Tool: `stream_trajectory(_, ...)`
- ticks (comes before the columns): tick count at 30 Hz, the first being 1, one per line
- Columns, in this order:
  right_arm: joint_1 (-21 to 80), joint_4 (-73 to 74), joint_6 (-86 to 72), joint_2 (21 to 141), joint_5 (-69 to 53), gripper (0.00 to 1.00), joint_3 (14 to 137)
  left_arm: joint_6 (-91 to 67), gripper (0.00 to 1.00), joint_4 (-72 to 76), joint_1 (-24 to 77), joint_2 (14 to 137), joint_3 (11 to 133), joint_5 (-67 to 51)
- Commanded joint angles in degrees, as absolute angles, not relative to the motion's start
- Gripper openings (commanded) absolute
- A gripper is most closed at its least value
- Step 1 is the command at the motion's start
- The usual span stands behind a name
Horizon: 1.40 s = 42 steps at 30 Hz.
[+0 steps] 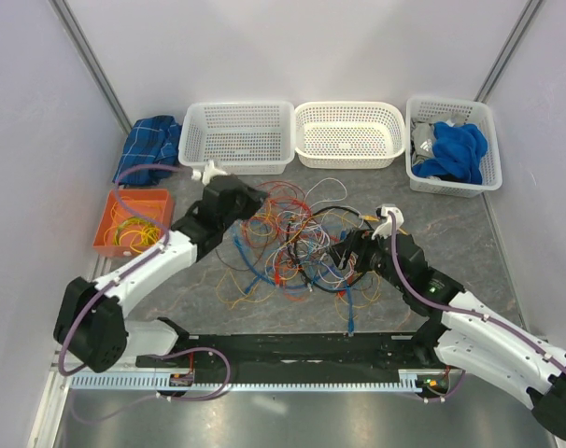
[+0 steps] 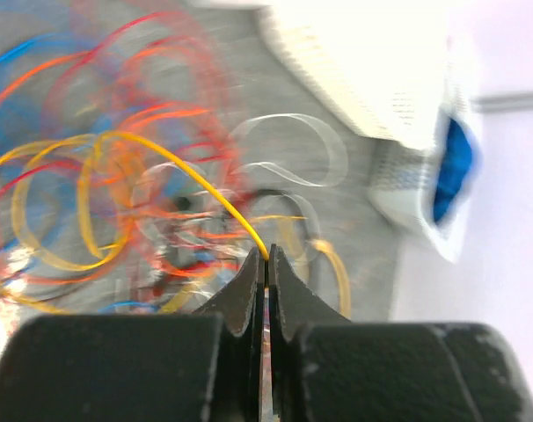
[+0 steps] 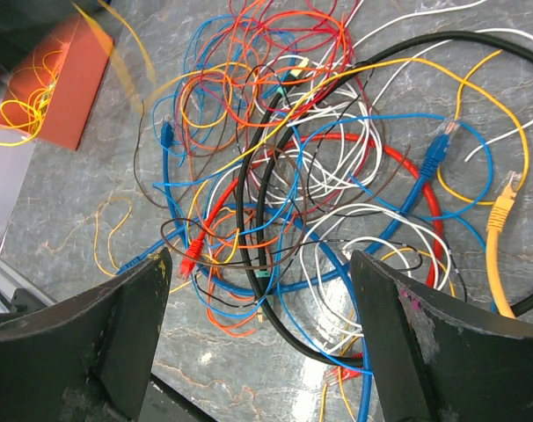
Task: Untangle the cables
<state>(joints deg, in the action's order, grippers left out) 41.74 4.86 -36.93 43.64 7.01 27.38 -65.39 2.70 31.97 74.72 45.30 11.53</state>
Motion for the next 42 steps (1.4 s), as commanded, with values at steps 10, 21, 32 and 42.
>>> stream_trajectory(10,41.7,5.4,-35.9,39.9,8.8,0.9,30.5,-37.6,0.02,-26.3,32.0,68.4,92.4,2.9)
stream_trajectory(21,41.7,0.5,-34.5,41.1,6.0,0.9,32.2,-35.0,0.02,-33.0,32.0,74.8,115.3,1.1)
stream_trajectory(32,42.3,-28.5,-30.7,60.3,-2.5,0.93,30.1,-38.3,0.02,-34.2,32.1,78.2,117.3,-5.0)
stream_trajectory(42,44.1,-43.6,-27.9,86.1,5.5,0.94,38.1,-38.8,0.02,-34.1,32.1,78.4,116.5,-6.6)
